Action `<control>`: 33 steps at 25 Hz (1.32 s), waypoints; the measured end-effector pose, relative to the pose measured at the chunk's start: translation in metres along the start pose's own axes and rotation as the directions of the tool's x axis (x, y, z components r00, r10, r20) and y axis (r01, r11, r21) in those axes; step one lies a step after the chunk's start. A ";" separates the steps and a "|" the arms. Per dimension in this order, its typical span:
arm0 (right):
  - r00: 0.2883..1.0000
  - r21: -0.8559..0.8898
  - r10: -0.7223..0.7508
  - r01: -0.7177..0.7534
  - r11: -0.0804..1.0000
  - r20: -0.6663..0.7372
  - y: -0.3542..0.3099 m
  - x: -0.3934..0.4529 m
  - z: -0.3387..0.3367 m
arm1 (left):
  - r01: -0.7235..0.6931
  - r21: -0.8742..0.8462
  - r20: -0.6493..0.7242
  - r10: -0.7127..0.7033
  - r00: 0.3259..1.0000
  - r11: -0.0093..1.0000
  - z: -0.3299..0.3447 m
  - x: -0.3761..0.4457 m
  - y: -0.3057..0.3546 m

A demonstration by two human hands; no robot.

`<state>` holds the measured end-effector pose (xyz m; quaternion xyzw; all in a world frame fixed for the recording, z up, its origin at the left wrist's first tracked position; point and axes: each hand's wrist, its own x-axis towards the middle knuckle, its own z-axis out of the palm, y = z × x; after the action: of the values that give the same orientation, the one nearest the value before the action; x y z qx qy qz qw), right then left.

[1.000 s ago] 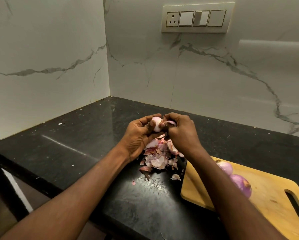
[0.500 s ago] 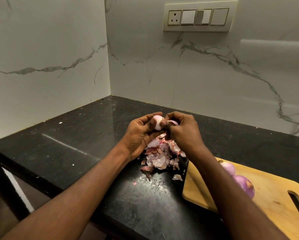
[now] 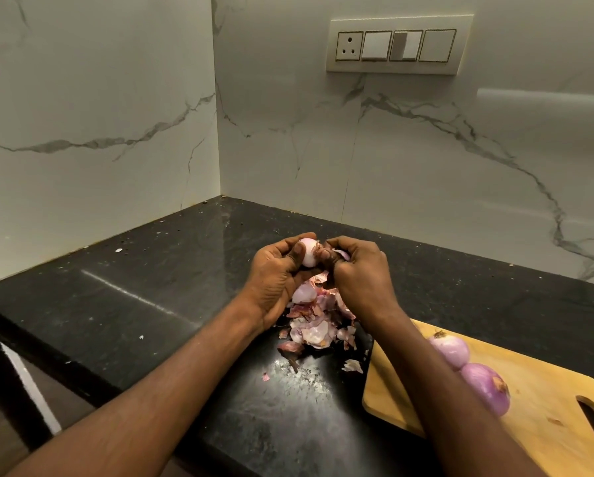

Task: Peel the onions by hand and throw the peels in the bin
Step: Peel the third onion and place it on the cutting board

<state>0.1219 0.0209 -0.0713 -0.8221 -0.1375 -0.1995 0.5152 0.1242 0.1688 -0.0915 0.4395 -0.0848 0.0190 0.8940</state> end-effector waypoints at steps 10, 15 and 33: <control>0.979 0.025 -0.096 0.102 0.994 -0.180 -0.007 -0.011 0.009 | 0.039 -0.062 0.038 -0.037 0.999 0.997 0.004 -0.003 0.005; 0.968 0.080 0.004 0.017 0.997 -0.252 -0.006 -0.007 0.008 | 0.028 -0.008 0.055 -0.027 0.998 1.000 0.001 -0.001 0.005; 0.978 -0.151 -0.182 0.166 0.975 -0.099 -0.021 -0.016 0.022 | -0.023 -0.030 -0.066 0.021 0.998 0.999 -0.003 0.004 0.003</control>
<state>0.1029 0.0494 -0.0708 -0.8287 -0.1654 -0.2993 0.4431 0.1281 0.1727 -0.0903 0.4240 -0.0605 0.0421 0.9027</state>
